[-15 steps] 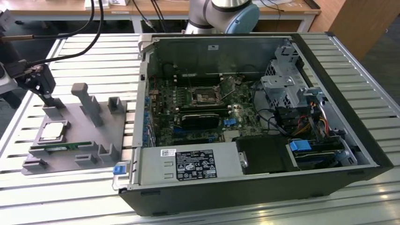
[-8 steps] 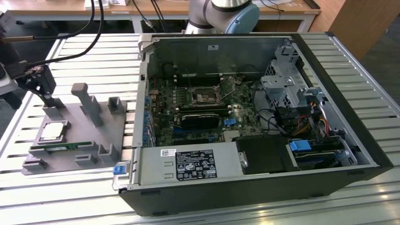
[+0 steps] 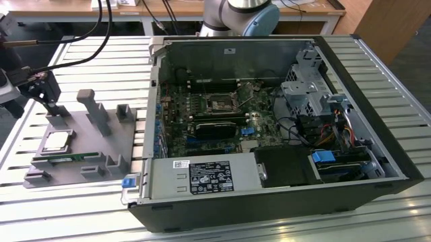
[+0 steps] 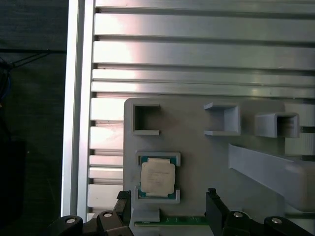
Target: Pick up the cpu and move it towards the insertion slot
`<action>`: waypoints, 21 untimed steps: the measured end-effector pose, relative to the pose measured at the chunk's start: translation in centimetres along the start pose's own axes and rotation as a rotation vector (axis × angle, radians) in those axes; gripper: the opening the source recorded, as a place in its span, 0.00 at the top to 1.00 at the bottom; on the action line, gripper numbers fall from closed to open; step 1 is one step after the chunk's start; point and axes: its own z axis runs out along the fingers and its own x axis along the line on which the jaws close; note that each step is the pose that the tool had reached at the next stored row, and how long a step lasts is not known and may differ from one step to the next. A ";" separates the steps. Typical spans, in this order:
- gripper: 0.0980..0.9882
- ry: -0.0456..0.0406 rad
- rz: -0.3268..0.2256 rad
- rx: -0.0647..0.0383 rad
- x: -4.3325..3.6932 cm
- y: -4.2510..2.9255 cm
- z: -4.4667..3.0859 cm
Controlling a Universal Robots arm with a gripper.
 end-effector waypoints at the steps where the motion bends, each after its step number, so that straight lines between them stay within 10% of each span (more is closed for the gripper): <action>1: 0.32 0.0000 0.000 0.000 0.01 0.00 0.03; 21: 0.32 -0.0002 0.000 0.001 0.06 -0.04 0.83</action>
